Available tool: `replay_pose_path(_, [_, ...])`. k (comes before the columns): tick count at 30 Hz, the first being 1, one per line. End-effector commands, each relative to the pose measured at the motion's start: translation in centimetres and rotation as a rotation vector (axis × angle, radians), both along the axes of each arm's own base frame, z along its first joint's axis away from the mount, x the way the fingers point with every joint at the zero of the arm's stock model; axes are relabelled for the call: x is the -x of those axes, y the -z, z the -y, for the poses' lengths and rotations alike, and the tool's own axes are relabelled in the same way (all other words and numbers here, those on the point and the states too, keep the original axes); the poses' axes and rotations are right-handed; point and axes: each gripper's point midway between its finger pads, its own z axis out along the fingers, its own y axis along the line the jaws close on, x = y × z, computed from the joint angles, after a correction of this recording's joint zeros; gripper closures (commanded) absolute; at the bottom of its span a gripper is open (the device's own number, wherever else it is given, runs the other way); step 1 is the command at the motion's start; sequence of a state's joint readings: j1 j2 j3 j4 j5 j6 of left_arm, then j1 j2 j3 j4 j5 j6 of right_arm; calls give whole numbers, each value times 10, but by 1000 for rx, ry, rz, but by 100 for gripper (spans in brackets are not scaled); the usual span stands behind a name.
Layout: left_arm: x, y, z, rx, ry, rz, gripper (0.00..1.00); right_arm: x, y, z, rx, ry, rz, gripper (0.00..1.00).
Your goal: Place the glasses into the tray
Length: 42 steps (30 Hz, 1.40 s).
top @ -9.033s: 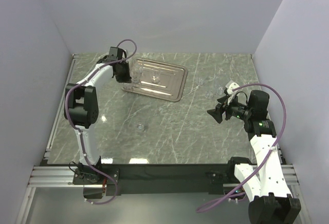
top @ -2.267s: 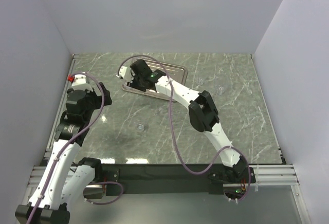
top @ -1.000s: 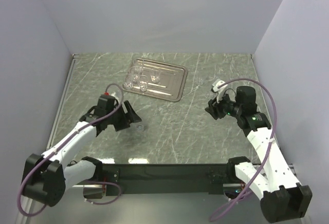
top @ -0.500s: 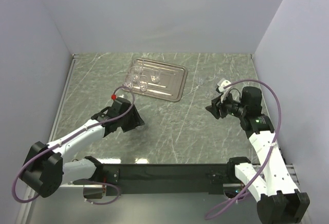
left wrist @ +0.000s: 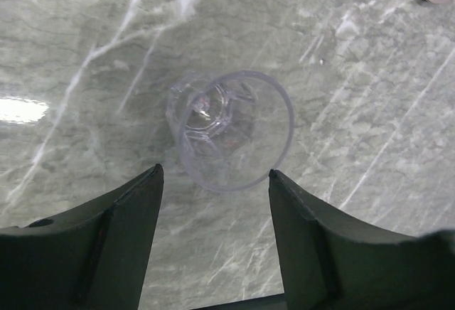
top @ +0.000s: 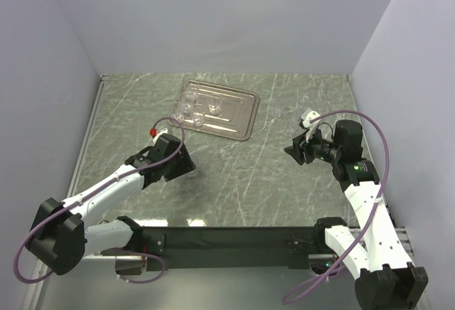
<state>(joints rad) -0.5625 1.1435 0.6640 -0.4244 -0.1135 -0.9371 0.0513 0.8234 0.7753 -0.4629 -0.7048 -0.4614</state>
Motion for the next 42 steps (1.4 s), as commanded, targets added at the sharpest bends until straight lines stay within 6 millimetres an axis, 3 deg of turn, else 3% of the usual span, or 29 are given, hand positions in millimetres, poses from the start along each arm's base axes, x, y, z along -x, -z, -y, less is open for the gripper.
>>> replay_pose_path(1, [-10,-16,-4,-18,-24,54,33,-1,-4,-1,-14,-12,30,46])
replay_pose_path(15, [-36,-6,-12,-88,-100,14,44,0,-6,1,-15,-7,41,47])
replay_pose_path(19, [-38,6,-12,-118,-86,-23,77,0,-7,2,-14,-4,42,47])
replay_pose_path(21, [-39,10,-11,-133,-77,-31,81,1,-7,3,-16,-4,45,47])
replay_pose_path(25, [-48,3,-7,-143,-33,4,100,0,-8,4,-15,0,48,47])
replay_pose_path(32, [-81,-32,25,-135,182,131,100,1,-8,5,-14,-1,51,47])
replay_pose_path(33, [-85,-24,27,-169,229,119,100,1,-8,5,-13,0,52,47])
replay_pose_path(34, [-96,-35,33,-172,244,146,100,1,-8,6,-10,0,55,47])
replay_pose_path(42, [-170,-47,62,-280,310,165,100,4,-8,5,-6,-19,61,46])
